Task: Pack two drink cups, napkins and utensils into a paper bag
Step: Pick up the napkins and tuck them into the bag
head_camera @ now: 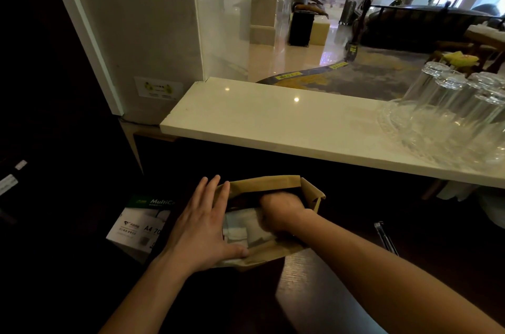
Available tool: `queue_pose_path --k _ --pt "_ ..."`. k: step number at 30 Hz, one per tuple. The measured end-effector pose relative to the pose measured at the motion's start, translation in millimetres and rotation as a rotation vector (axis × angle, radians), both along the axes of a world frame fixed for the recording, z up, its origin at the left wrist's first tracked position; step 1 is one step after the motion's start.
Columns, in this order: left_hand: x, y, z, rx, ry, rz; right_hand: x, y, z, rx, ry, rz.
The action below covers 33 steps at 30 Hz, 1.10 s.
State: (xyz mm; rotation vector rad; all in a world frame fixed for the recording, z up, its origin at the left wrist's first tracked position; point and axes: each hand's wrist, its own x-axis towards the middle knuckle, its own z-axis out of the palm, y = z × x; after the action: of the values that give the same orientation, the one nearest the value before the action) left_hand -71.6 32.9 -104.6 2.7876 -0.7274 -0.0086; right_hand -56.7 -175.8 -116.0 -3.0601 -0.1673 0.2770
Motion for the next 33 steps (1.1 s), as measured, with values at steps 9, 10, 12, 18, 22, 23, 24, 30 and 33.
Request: queue_pose_path --k 9,10,12,18,22,23,24,30,33 --pt "-0.2 -0.7 -1.8 0.019 -0.014 0.01 -10.5 -1.5 13.5 0.137 -0.027 0.027" --pt "0.2 -1.3 -1.7 0.019 -0.019 0.01 -11.8 -2.1 15.9 0.165 -0.014 0.018" --pt "0.3 -2.4 -1.7 0.017 -0.03 0.012 -15.6 -4.0 21.4 0.22 0.004 0.011" --pt "-0.4 -6.5 -2.0 0.011 -0.036 0.02 -39.5 -12.3 49.4 0.363 -0.08 -0.013" --pt "-0.7 -7.0 -0.7 0.022 -0.043 0.015 -56.8 -21.7 68.6 0.54 -0.196 -0.145" --pt "-1.5 -7.9 0.0 0.028 -0.053 0.017 -60.8 -24.1 71.7 0.586 -0.226 -0.182" --pt "-2.3 -9.3 0.9 0.035 -0.067 0.021 -64.8 -26.4 74.0 0.634 -0.253 -0.215" --pt "-5.6 -18.6 5.9 0.059 -0.106 0.05 -91.9 -43.4 71.4 0.955 -0.399 -0.379" --pt "-6.3 -19.5 6.2 0.062 -0.108 0.052 -104.2 -65.6 58.2 0.993 -0.47 -0.462"
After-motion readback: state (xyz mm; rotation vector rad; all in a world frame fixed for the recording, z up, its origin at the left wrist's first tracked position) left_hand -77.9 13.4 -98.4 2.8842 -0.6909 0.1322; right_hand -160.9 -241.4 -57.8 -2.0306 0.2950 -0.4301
